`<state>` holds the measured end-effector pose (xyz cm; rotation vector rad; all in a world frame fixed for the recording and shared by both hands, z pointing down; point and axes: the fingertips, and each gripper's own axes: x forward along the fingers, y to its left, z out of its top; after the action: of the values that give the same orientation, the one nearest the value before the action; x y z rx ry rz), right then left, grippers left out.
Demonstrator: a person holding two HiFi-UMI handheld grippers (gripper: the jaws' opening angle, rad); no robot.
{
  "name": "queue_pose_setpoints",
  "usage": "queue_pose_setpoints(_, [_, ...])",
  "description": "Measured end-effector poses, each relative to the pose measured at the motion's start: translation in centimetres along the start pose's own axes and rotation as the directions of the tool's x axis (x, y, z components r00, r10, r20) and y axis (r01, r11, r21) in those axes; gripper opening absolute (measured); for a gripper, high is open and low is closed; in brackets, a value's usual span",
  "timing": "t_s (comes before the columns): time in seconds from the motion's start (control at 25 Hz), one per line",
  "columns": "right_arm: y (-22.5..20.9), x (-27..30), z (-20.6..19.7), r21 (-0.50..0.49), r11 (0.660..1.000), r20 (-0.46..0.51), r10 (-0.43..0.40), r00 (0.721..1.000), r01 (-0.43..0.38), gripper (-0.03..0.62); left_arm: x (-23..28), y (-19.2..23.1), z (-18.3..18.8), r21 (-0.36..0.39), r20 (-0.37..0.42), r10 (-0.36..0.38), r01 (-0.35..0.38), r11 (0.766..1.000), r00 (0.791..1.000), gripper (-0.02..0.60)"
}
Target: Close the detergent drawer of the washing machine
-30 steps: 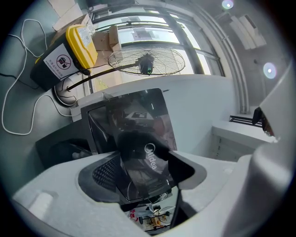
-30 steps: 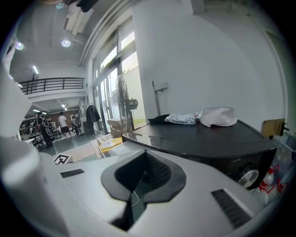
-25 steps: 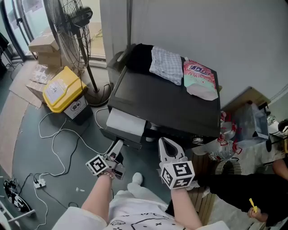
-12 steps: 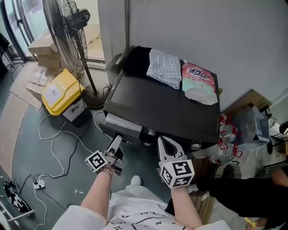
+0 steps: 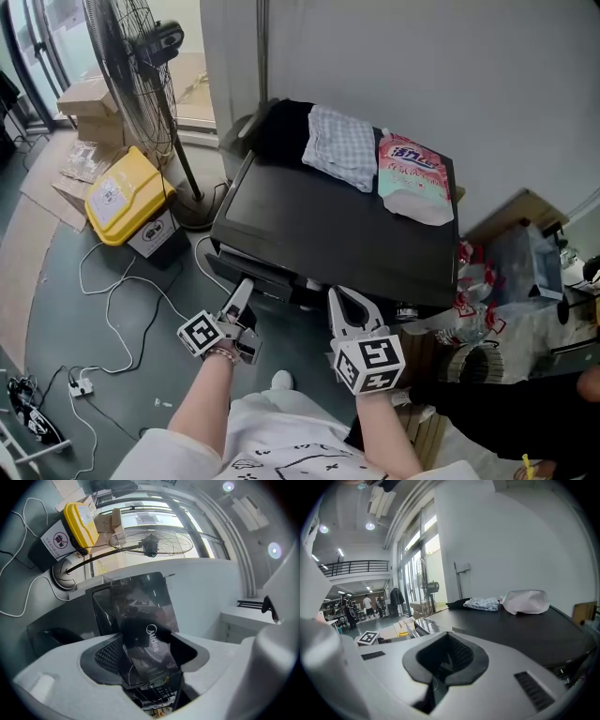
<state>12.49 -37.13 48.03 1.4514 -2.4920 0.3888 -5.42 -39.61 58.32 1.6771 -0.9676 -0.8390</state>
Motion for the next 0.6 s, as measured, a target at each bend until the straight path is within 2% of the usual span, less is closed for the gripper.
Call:
queue_pose_setpoints(0.44, [-0.7, -0.5, -0.5, -0.002, 1.000, -0.007, -0.018, 1.000, 0.018, 0.000, 1.5, 0.6, 0.7, 0.018, -0.009, 0.022, -0.021, 1.000, 1.000, 0.318])
queue_pose_setpoints(0.6, [-1.1, -0.7, -0.5, 0.000, 0.999, -0.007, -0.037, 0.999, 0.037, 0.000, 2.0, 0.6, 0.8, 0.017, -0.032, 0.007, -0.006, 1.000, 0.999, 0.318])
